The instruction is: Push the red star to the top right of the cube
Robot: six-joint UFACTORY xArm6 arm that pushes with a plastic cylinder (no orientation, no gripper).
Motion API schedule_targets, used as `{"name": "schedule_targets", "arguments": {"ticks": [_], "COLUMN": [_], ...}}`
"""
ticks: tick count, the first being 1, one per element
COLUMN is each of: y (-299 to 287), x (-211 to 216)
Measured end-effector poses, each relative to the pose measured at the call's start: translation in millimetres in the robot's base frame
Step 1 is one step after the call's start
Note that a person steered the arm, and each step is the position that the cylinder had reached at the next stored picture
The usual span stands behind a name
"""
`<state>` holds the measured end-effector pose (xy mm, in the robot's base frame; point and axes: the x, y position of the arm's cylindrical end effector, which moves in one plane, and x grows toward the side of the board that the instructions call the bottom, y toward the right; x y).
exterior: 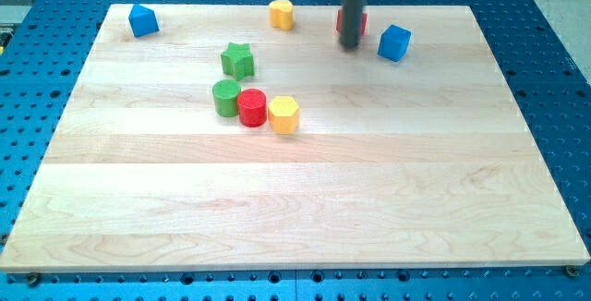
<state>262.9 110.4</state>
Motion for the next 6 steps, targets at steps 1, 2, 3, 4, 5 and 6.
{"name": "schedule_targets", "arguments": {"ticks": [1, 2, 3, 4, 5, 6], "y": [-14.4, -59.4, -59.5, -34.7, 8.5, 63.0], "x": [-15.0, 2.3, -31.6, -63.0, -64.9, -33.4]}}
